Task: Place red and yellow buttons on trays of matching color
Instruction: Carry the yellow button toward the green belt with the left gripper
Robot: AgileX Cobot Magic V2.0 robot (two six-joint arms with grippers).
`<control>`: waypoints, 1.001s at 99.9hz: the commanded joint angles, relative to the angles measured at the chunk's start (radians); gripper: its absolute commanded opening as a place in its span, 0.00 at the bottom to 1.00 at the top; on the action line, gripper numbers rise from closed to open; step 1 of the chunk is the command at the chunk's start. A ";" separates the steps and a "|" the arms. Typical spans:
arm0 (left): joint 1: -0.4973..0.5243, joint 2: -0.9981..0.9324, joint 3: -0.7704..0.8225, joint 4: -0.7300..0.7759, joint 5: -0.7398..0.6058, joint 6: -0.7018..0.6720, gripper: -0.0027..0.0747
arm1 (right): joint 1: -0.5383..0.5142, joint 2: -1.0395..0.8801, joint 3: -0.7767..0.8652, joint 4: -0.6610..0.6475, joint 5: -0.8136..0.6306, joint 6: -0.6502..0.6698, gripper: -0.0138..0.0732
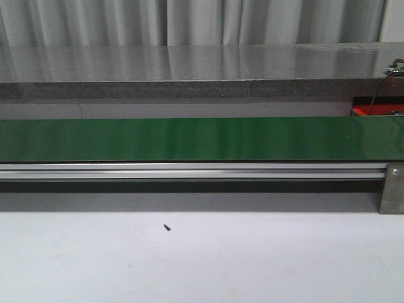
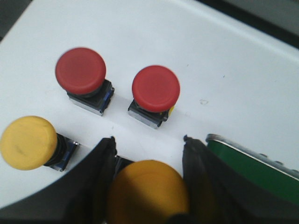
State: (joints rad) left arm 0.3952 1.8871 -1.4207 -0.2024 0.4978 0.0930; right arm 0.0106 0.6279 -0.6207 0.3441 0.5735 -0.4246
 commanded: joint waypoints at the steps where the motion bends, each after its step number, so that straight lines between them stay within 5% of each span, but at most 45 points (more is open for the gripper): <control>1: -0.001 -0.121 -0.031 -0.016 -0.014 -0.001 0.21 | 0.000 -0.001 -0.025 0.017 -0.062 -0.004 0.05; 45: -0.078 -0.245 -0.029 -0.065 0.195 0.030 0.21 | 0.000 -0.001 -0.025 0.017 -0.062 -0.004 0.05; 100: -0.213 -0.245 0.065 -0.067 0.143 0.030 0.21 | 0.000 -0.001 -0.025 0.017 -0.062 -0.004 0.05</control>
State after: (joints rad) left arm 0.1904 1.6950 -1.3529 -0.2513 0.7110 0.1213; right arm 0.0106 0.6279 -0.6207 0.3441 0.5735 -0.4246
